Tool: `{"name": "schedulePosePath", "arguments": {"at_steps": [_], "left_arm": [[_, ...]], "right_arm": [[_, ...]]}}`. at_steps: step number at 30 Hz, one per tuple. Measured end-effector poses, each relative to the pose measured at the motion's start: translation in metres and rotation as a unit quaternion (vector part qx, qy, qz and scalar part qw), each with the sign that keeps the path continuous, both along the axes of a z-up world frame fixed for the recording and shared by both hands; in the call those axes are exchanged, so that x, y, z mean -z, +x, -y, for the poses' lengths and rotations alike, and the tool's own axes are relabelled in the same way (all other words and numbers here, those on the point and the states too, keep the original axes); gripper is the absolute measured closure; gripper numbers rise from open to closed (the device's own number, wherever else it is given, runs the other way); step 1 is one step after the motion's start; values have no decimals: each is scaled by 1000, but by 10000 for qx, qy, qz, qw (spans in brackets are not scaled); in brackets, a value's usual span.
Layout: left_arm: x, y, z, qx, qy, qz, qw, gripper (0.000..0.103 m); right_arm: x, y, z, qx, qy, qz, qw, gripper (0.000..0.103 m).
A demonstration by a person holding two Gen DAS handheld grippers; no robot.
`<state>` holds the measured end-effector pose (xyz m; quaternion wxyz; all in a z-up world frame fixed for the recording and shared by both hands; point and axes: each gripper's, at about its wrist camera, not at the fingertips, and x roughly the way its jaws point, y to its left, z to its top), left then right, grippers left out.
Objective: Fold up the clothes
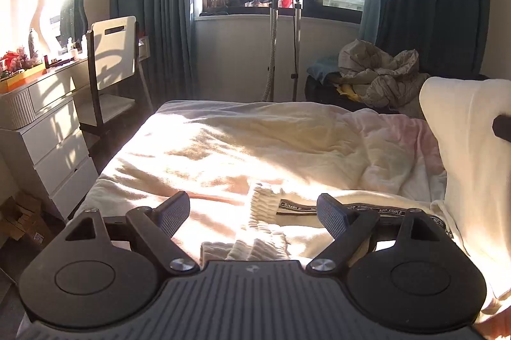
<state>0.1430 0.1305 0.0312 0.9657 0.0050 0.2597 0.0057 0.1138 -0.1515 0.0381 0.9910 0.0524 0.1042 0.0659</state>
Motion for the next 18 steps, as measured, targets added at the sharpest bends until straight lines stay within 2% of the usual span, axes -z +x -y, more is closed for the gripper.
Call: {"name": "schedulePosePath", "arguments": {"at_steps": [5, 7, 12, 15, 17, 18], "left_arm": [[-21, -24, -67, -522, -231, 306, 9979, 14], [-26, -32, -88, -706, -461, 382, 9957, 14], [-23, -41, -107, -819, -881, 401, 9919, 15], [-12, -41, -103, -782, -1158, 293, 9898, 15], [-5, -41, -98, -764, -1325, 222, 9880, 15], [-2, -40, -94, -730, -1408, 192, 9872, 15]], "right_arm": [[25, 10, -93, -696, -433, -2, 9966, 85], [39, 11, -129, -1024, -604, -20, 9929, 86], [84, 18, -199, -1649, -1305, -244, 9773, 85], [101, 17, -206, -1861, -1549, -230, 9700, 84], [97, 16, -199, -2054, -1503, -194, 9669, 78], [93, 14, -195, -2224, -1516, -195, 9629, 71]]}}
